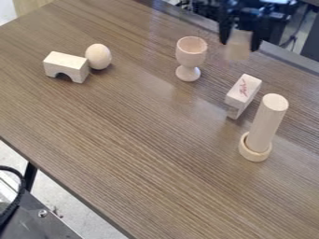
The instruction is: Put the cube on top of the rectangular block
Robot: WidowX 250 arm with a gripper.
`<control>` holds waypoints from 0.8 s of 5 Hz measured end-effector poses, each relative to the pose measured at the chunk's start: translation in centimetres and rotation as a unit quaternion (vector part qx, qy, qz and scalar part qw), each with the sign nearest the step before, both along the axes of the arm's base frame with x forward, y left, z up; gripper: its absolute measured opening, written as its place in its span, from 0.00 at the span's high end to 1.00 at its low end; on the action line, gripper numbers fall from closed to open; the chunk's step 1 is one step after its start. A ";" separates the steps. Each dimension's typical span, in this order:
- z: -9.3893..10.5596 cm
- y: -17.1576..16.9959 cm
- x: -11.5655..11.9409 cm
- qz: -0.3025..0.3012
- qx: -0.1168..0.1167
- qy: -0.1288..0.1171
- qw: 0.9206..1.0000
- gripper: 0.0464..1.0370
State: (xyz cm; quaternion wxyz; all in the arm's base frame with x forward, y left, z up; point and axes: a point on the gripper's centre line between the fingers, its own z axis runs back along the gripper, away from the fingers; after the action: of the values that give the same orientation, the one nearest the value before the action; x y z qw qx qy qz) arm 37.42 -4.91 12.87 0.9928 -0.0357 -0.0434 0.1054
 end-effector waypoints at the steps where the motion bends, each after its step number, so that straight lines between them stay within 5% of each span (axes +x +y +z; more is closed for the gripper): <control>1: -0.5 -0.3 0.3 -0.020 0.002 -0.003 1.000 0.49; 4: -2.4 -1.1 0.4 -0.056 -0.004 0.022 0.998 0.49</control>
State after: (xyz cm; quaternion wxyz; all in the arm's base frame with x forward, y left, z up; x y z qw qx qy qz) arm 37.83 -5.98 10.43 0.9977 -0.0397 -0.0189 0.0506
